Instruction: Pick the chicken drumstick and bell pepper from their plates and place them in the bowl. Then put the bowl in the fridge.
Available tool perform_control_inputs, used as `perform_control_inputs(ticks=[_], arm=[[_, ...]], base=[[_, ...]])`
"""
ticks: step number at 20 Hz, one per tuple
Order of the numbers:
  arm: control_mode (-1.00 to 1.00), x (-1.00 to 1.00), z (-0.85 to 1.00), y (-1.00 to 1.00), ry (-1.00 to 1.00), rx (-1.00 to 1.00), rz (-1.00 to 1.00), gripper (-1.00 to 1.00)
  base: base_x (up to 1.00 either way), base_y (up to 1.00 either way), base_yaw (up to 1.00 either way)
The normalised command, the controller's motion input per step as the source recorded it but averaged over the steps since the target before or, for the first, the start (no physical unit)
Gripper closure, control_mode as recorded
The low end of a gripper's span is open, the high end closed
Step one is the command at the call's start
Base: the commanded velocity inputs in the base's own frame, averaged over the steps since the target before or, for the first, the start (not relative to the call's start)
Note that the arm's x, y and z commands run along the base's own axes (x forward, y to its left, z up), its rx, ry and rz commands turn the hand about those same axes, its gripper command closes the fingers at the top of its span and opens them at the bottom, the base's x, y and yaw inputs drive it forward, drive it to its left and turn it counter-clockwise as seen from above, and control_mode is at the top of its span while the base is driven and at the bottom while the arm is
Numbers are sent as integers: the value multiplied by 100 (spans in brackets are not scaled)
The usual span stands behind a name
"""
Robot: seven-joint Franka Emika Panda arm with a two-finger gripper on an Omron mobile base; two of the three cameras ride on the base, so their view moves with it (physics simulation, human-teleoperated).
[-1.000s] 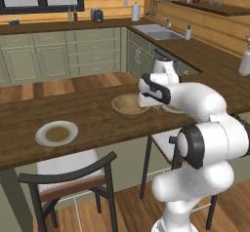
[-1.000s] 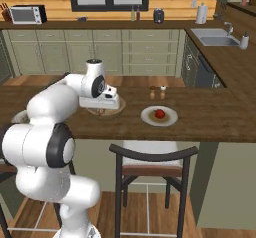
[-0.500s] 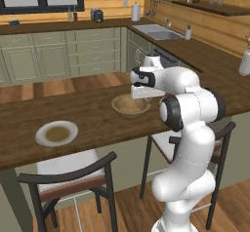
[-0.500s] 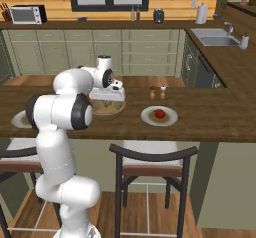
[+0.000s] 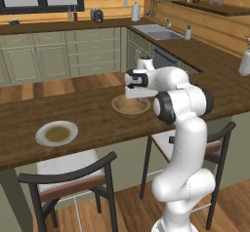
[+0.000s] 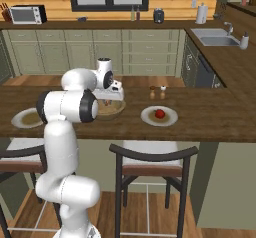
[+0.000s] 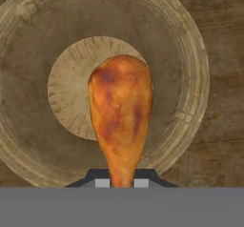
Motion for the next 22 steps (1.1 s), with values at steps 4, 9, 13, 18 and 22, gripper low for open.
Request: perform_control_inputs(ticks=[4, 9, 13, 18, 22], arm=[[-100, -26, -45, 5, -23, 0, -6, 100], [-100, -6, -39, 4, -13, 0, -5, 100], [-100, 0, -9, 0, -4, 0, -3, 100], [-100, 21, -2, 6, 0, 0, -4, -100], [-100, 58, 8, 1, 0, 0, -6, -100]], base=[[0, 0, 0], [0, 0, 0], [0, 0, 0], [0, 0, 0], [0, 0, 0]])
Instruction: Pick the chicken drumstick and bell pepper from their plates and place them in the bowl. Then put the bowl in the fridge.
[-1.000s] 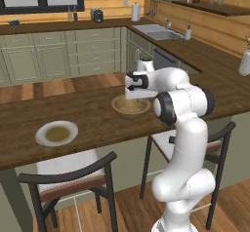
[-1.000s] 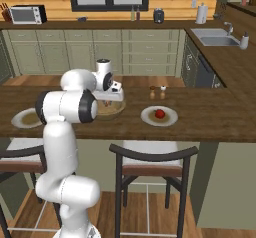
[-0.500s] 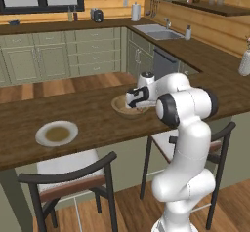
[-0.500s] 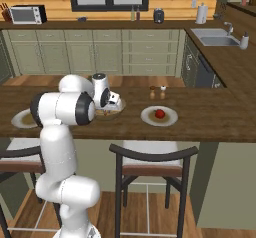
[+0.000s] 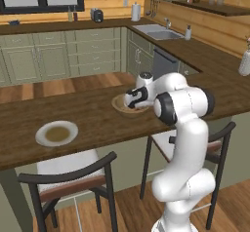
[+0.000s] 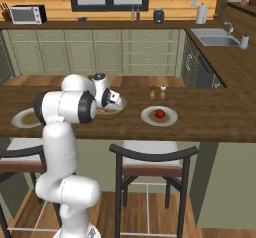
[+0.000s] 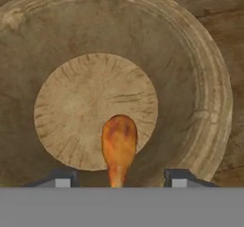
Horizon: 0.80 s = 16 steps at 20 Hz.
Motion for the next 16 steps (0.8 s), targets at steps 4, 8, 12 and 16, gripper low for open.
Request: perform_control_inputs(ticks=[4, 8, 12, 16], arm=[[-100, 39, 1, 12, 0, 0, -8, -100], [-100, -34, 41, -6, -3, 4, -14, -100], [-100, -77, 94, -24, -10, 1, -16, -100], [-100, -47, 53, -77, -1, 0, -17, -100]], base=[[0, 0, 0], [0, 0, 0], [0, 0, 0], [0, 0, 0]])
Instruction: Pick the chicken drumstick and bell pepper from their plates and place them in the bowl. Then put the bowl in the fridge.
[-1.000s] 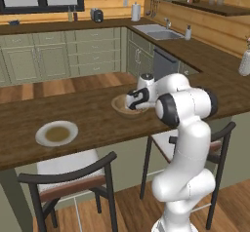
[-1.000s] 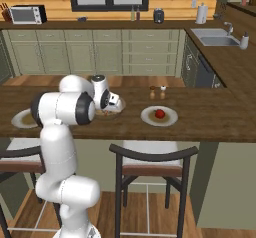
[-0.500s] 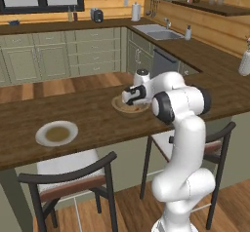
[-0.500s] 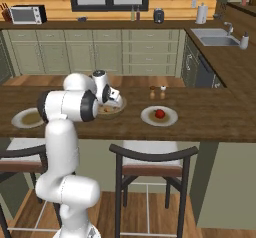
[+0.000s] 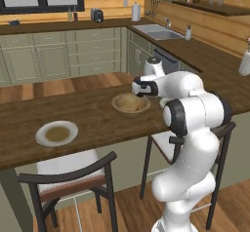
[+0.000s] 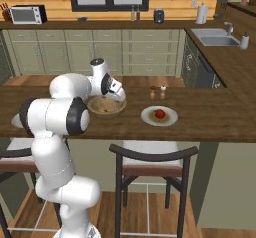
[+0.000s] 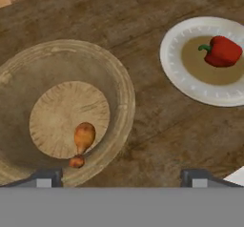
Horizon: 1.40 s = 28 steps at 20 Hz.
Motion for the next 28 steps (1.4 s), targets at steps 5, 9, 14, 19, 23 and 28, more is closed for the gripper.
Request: perform_control_inputs(ticks=[5, 9, 14, 19, 23, 28], arm=[[-100, -2, 1, -100, 10, 0, -20, -100], [-100, -6, 14, -100, 5, 4, -7, -100], [-100, -1, 3, -96, 2, 4, 9, -100], [-100, 14, 0, -71, 1, 0, 32, -100], [-100, -1, -8, -17, 0, -8, 38, -100], [-100, 41, -24, 0, 0, -11, 27, -100]], base=[[0, 0, 0], [0, 0, 0], [0, 0, 0], [0, 0, 0], [0, 0, 0], [0, 0, 0]])
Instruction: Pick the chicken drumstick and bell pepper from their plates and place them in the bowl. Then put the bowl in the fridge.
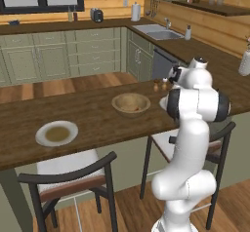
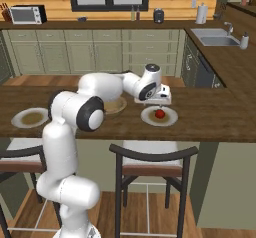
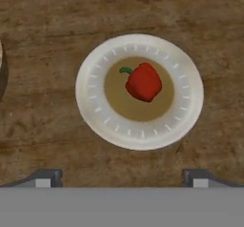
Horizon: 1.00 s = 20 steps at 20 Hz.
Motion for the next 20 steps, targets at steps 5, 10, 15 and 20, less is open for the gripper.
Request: perform_control_inputs(ticks=[5, 10, 15, 20], arm=[[-100, 44, -9, -22, 11, -3, 24, -100], [-100, 47, -13, -13, 11, 0, 7, -100], [-100, 20, -24, -6, 3, 0, 8, -100], [-100, -34, -52, 10, -17, -9, 2, -100]], base=[[0, 0, 0], [0, 0, 0], [0, 0, 0], [0, 0, 0]])
